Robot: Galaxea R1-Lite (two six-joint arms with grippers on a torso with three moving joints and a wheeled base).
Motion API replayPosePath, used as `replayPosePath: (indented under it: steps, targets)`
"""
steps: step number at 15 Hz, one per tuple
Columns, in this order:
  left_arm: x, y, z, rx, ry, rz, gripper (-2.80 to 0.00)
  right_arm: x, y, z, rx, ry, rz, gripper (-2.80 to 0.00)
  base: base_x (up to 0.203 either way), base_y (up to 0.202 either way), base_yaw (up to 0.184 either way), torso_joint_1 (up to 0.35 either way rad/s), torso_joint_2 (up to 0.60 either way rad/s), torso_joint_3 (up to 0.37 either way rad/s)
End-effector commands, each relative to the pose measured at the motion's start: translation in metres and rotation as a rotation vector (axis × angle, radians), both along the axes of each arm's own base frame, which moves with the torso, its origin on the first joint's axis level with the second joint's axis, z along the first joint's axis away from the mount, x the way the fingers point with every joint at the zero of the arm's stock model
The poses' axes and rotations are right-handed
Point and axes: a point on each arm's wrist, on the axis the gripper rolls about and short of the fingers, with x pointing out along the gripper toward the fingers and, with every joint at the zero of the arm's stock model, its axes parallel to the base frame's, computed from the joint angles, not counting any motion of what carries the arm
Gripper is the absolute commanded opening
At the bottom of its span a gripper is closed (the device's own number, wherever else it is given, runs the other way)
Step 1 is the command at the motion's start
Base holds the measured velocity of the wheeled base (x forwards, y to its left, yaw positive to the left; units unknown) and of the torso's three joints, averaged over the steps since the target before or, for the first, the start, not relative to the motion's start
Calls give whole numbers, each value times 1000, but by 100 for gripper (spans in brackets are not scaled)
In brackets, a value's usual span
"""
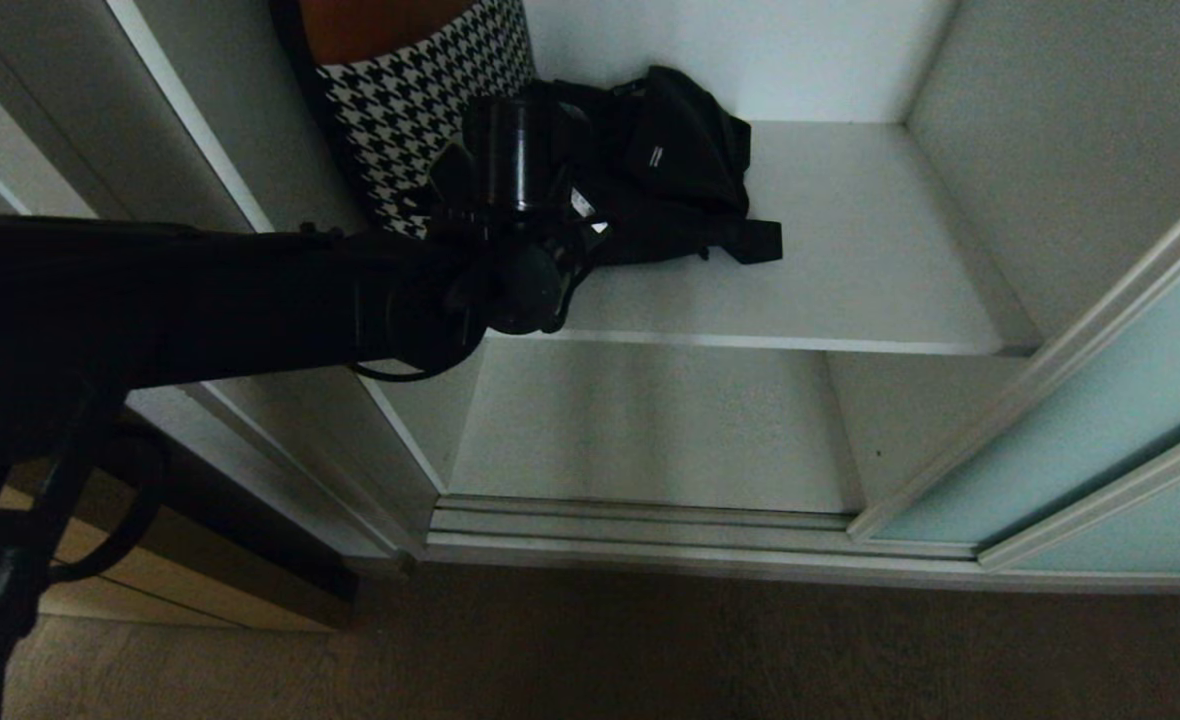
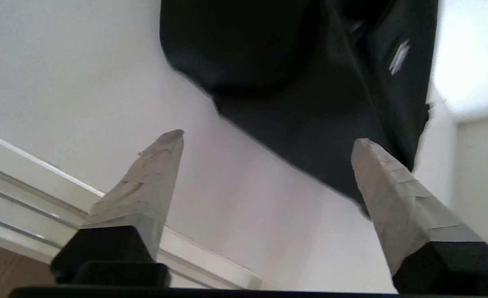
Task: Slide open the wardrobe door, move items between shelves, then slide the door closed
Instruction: Place the bag on the lower shelf
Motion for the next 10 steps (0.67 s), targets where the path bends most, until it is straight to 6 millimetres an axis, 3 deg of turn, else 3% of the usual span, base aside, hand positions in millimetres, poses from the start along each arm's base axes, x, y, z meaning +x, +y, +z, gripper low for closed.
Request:
replayPosePath:
  steps: [1, 3, 5, 10]
  targets:
    - [22, -16, -35, 37, 61, -4, 0, 0, 0, 0, 0, 0, 2, -280, 0, 0, 0, 0, 0, 0]
    - [32, -17, -42, 37, 84, -12, 0, 0, 0, 0, 0, -1, 1, -280, 0, 0, 0, 0, 0, 0]
    - [28, -11, -27, 11, 61, -49, 0, 0, 0, 0, 0, 1, 2, -280, 0, 0, 0, 0, 0, 0]
    - [45, 19, -16, -36, -12, -21, 0, 0, 0, 0, 0, 0, 0, -280, 0, 0, 0, 0, 0, 0]
